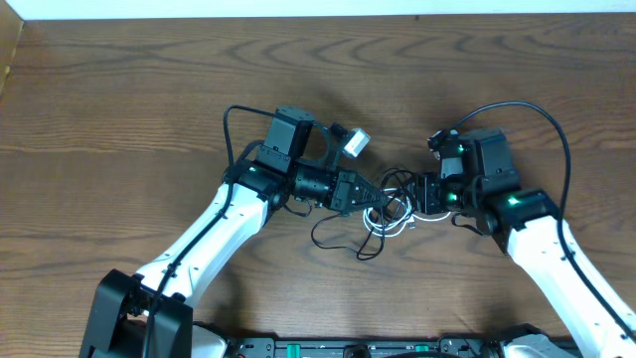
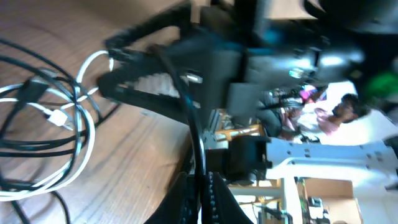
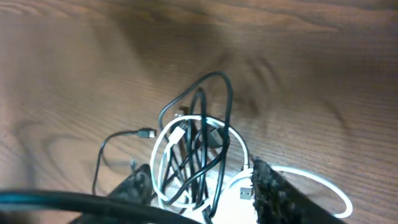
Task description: Untangle cables
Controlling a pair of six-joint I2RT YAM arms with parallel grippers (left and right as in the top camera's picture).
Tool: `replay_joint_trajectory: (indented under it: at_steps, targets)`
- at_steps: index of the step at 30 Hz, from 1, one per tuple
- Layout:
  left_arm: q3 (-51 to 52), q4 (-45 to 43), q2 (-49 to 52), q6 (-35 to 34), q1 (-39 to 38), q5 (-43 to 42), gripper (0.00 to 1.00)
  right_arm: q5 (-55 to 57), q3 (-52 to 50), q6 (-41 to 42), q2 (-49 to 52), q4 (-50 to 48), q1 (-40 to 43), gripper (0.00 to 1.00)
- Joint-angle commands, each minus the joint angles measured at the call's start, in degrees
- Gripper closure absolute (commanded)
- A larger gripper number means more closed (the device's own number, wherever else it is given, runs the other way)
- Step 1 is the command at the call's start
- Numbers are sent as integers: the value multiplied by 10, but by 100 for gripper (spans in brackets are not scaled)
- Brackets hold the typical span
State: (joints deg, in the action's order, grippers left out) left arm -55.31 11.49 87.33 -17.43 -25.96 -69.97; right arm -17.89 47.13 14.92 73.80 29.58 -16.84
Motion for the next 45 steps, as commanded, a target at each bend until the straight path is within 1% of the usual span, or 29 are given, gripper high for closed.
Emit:
replay_joint_trajectory:
  at_steps: [1,2,3,4,5,6,7,8,10,12,13,15,18,20,24,27,30,35,36,38,42,45]
  targets:
    - [-2,-2,-5,36,2,-51,92,14,-8,18,26,2,-1,87]
    - [-2,-2,-5,38,2,-50,92,10,-8,18,32,2,-1,98]
    - [-2,-2,-5,40,2,-43,84,8,-8,18,40,2,-1,99]
    - [-2,2,-5,40,2,-22,63,8,-8,18,41,2,-1,99]
    - [-2,8,-5,40,2,8,48,9,-8,18,41,2,0,99]
    - [-2,19,-5,41,2,51,41,9,-7,18,40,1,1,99]
    - [-2,35,-5,41,2,113,36,9,-6,18,36,1,5,99]
    - [-2,50,-5,41,2,174,33,9,-6,18,32,0,9,99]
    - [-2,80,-5,40,2,297,32,8,-5,20,19,1,21,99]
    - [-2,102,-5,31,2,396,32,8,-4,25,-2,9,38,99]
    - [-2,108,-5,23,2,435,32,8,-4,27,-14,13,48,99]
    - [-2,108,-5,21,2,466,31,8,-4,37,-36,21,66,99]
    - [-2,95,-2,8,2,467,31,-1,-4,52,-64,32,80,99]
    - [-2,89,3,-8,2,467,31,-32,-4,52,-73,32,80,99]
    - [-2,88,21,-9,2,459,31,-155,-4,52,-75,28,80,99]
    - [-2,83,37,-9,2,417,31,-213,-4,52,-75,20,78,99]
    - [-2,69,52,-9,2,346,31,-244,-4,52,-75,10,77,99]
    - [-2,60,74,-9,2,238,30,-244,-4,52,-75,-4,78,99]
    - [-2,60,75,-8,2,219,29,-238,-4,52,-75,-6,78,99]
    - [-2,60,75,-8,2,184,20,-219,-4,52,-75,-6,78,99]
    - [-2,58,75,-8,2,122,19,-213,-4,52,-75,-9,78,99]
    - [-2,58,75,-8,-5,108,20,-220,-4,57,-75,-21,77,99]
